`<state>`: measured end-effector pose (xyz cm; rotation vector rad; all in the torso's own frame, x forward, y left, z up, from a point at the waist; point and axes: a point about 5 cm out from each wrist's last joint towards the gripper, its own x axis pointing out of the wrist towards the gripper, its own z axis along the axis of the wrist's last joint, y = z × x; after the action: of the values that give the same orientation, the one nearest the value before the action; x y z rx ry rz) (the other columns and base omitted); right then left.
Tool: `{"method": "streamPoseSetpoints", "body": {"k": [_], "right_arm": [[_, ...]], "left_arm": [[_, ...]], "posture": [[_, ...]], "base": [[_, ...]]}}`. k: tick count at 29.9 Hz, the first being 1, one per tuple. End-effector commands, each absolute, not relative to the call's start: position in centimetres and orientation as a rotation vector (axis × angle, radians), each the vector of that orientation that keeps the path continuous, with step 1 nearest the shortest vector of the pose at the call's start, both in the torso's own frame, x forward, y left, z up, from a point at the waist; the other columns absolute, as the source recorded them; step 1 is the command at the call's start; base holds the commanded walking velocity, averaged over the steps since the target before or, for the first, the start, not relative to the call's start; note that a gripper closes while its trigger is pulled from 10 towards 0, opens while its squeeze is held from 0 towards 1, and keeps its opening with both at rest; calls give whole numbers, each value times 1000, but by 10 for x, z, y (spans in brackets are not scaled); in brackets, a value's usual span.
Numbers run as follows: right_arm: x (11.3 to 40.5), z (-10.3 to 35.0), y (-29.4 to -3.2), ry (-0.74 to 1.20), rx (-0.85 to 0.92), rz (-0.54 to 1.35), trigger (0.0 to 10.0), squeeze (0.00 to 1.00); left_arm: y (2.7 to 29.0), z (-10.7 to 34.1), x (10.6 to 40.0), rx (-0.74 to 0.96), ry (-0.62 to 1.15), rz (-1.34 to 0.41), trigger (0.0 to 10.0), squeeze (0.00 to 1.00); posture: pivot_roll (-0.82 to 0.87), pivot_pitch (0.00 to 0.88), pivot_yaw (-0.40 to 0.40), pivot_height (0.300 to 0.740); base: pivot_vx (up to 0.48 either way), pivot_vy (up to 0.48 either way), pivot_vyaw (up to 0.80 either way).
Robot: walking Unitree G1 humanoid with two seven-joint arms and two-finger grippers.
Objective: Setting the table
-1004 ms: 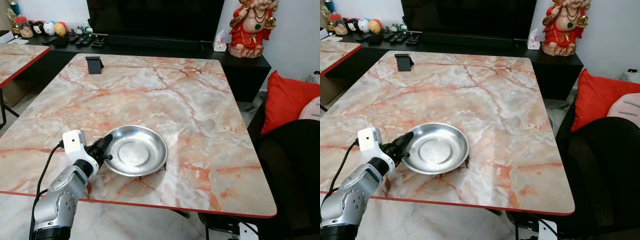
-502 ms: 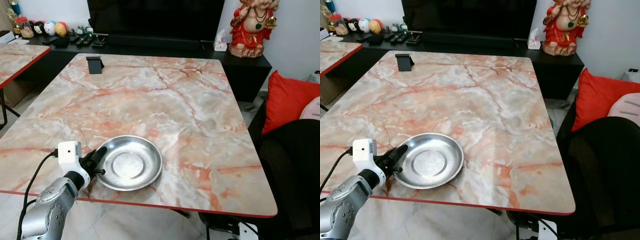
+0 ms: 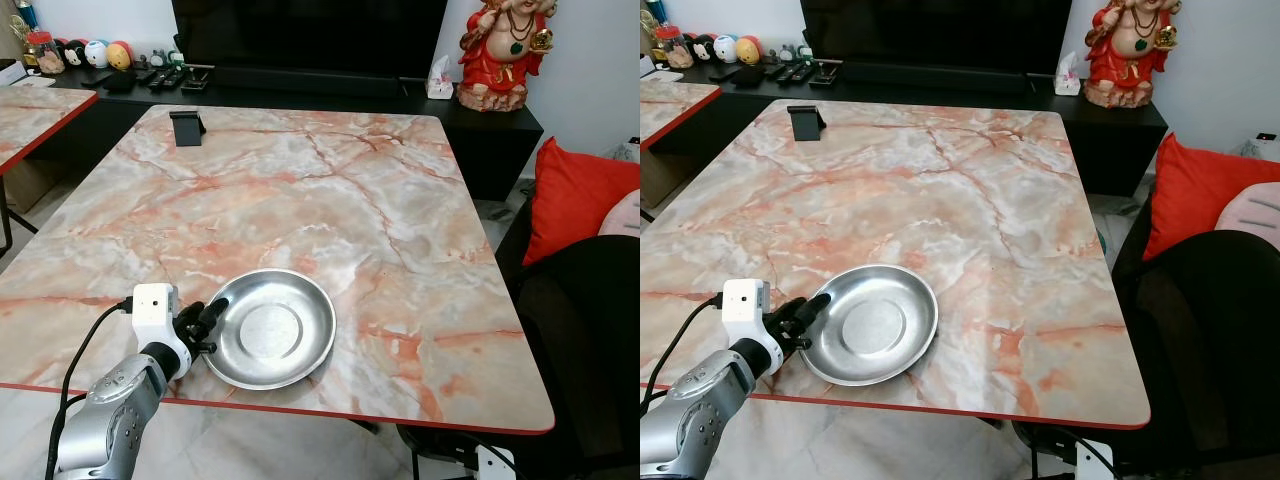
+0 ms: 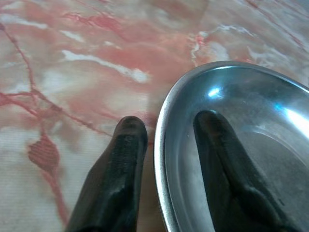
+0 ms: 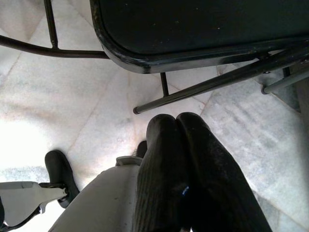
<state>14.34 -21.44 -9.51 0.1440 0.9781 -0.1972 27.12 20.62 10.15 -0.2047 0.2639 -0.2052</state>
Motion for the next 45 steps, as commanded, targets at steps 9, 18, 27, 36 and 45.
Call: {"method": "streamPoseSetpoints", "body": {"k": [9,18,27,36,45], "right_arm": [[143,-95,-216,981,138,-197,10000,0],[143,-95,-217,980,137,-197,10000,0],[144,-94,-218,947,143,-250,10000,0],[142,-95,-217,960,135,-235,10000,0],[141,-95,-216,954,141,-241,10000,0]], "left_arm": [[212,129,283,-191,93,-111,10000,0],[189,177,292,49,-159,-182,10000,0],[157,154,303,42,-150,-232,10000,0],[157,154,307,47,-166,-228,10000,0],[157,150,309,35,-158,-222,10000,0]], "posture": [[33,22,-31,740],[37,23,-38,740],[12,13,-30,740],[19,0,-31,740],[11,0,-21,740]], "base": [[0,0,0],[0,0,0],[0,0,0],[0,0,0],[0,165,0]]}}
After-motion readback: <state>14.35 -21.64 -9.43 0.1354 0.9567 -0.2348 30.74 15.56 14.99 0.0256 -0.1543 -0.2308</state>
